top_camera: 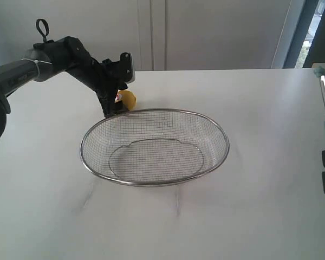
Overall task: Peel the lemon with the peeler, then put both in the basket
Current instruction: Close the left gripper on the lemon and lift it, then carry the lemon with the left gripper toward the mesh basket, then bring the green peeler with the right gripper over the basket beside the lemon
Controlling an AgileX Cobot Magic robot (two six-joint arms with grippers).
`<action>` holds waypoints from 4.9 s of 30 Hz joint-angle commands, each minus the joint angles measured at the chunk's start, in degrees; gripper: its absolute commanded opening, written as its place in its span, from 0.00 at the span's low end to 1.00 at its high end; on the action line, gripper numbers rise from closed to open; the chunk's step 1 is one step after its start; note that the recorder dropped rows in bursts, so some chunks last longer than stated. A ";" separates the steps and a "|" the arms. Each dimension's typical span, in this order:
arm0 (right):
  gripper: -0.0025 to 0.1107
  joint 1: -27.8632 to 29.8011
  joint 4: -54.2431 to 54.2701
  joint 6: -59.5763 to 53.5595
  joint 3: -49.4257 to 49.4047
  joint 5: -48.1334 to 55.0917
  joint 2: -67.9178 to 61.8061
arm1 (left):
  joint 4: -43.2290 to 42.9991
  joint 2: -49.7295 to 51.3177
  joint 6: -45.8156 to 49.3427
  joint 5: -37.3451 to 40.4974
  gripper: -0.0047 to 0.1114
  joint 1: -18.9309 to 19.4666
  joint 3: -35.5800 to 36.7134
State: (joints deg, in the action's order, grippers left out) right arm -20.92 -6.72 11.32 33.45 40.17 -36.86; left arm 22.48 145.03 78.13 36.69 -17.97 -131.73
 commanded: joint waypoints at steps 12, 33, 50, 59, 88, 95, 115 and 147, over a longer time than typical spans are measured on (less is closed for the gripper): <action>0.02 0.43 -0.68 -0.62 -0.28 -0.57 0.24 | -0.50 -0.67 -1.69 0.82 0.03 -0.18 -0.37; 0.02 0.43 -0.68 -0.62 -0.28 -0.57 0.24 | -4.10 -13.67 -24.41 16.97 0.04 2.53 -0.37; 0.02 0.43 -0.68 -0.62 -0.28 -0.57 0.24 | 1.45 -22.59 -28.05 33.27 0.04 7.24 0.43; 0.02 0.43 -0.68 -0.62 -0.28 -0.71 0.24 | 2.34 -36.57 -27.25 33.27 0.04 8.14 14.68; 0.02 0.43 -0.68 -0.62 -0.28 -0.58 0.24 | 28.06 -98.70 -24.19 7.66 0.04 11.09 91.36; 0.02 0.43 -0.81 -1.03 -0.18 -1.77 0.24 | 29.09 -98.70 -24.09 2.03 0.04 5.15 95.03; 0.02 0.43 -0.70 -0.64 -0.18 -6.95 0.24 | 72.44 -85.77 14.33 -5.44 0.04 5.15 94.31; 0.02 0.24 65.15 -62.41 6.10 -2.34 -31.70 | 77.47 -73.64 43.31 18.89 0.04 5.15 92.34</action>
State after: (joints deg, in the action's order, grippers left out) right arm -20.92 43.81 -37.34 37.90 34.47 -66.28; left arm 97.88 71.62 112.24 56.08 -12.72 -38.92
